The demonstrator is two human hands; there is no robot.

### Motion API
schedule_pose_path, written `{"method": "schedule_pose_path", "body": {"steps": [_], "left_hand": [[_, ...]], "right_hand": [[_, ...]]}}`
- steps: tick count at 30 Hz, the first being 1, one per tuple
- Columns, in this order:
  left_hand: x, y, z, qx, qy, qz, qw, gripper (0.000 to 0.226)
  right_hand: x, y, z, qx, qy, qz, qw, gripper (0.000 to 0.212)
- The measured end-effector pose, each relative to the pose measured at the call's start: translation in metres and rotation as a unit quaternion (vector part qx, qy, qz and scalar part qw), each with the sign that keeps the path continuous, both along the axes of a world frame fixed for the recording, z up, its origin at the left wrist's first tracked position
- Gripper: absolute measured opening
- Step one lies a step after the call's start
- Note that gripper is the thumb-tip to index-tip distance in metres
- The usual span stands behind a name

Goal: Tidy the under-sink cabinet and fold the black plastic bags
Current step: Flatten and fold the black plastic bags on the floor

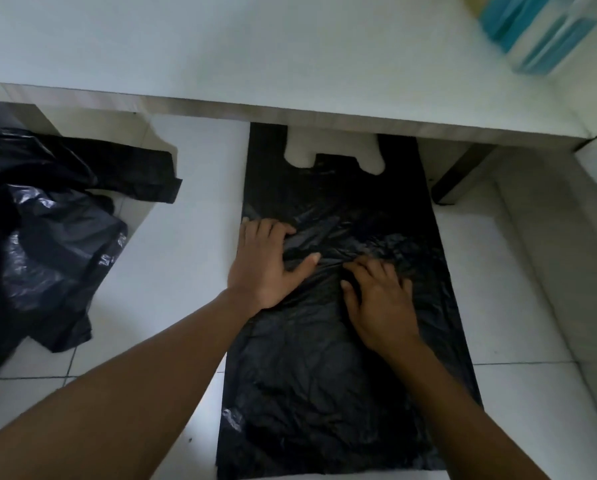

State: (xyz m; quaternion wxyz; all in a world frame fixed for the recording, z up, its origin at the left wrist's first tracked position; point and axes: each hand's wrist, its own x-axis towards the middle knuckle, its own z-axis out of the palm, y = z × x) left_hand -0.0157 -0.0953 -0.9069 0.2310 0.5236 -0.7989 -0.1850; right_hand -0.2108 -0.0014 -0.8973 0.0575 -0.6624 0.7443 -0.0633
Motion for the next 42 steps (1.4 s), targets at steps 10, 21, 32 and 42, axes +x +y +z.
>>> {"method": "schedule_pose_path", "body": {"steps": [10,21,32,42], "left_hand": [[0.033,0.108,-0.002,-0.045,-0.135,-0.055,0.988,0.054],[0.036,0.115,-0.011,-0.018,-0.139,-0.050,0.989,0.053],[0.032,0.109,-0.009,0.017,-0.110,-0.059,0.992,0.064],[0.038,0.108,-0.003,0.001,-0.088,0.003,0.996,0.068]], "right_hand": [[0.052,0.028,0.007,-0.031,-0.014,0.006,0.999,0.045],[-0.127,0.055,-0.004,0.067,-0.046,-0.164,0.983,0.053],[-0.088,0.067,0.019,-0.107,-0.244,-0.188,0.945,0.032],[-0.094,0.066,0.014,-0.102,-0.224,-0.173,0.954,0.036]]}}
